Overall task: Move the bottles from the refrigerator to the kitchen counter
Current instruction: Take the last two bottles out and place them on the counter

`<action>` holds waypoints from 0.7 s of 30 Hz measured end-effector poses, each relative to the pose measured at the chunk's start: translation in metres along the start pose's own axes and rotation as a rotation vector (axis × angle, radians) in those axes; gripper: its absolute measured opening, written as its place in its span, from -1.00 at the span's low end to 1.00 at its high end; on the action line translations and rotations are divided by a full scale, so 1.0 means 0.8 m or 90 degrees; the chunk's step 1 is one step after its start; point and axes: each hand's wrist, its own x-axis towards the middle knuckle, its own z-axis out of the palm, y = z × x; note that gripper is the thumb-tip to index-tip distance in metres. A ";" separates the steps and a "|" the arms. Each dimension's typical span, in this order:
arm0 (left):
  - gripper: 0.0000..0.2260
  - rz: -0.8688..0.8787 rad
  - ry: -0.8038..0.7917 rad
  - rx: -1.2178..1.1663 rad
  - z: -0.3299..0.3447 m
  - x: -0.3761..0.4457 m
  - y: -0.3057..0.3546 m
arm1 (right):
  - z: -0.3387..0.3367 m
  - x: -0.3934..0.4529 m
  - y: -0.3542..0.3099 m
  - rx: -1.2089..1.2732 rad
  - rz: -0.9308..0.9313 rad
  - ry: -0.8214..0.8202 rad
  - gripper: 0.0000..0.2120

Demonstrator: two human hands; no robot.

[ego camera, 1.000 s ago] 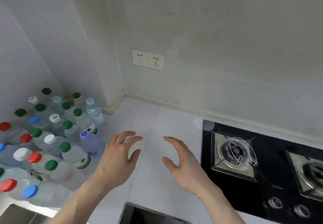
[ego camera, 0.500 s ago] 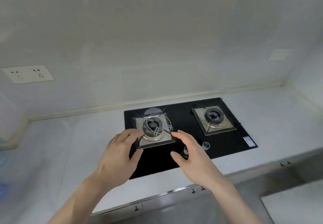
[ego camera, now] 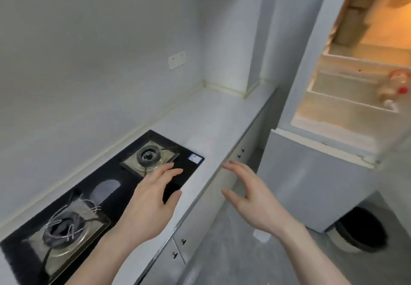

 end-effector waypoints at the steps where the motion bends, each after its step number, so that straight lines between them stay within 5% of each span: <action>1: -0.56 0.026 -0.018 -0.009 0.008 0.016 0.012 | -0.014 -0.008 0.009 -0.004 0.021 0.022 -0.51; 9: -0.59 0.223 -0.121 -0.063 0.089 0.141 0.135 | -0.116 -0.064 0.086 -0.013 0.179 0.182 -0.52; 21: -0.63 0.305 -0.156 -0.097 0.123 0.310 0.183 | -0.202 0.038 0.133 -0.010 0.221 0.297 -0.52</action>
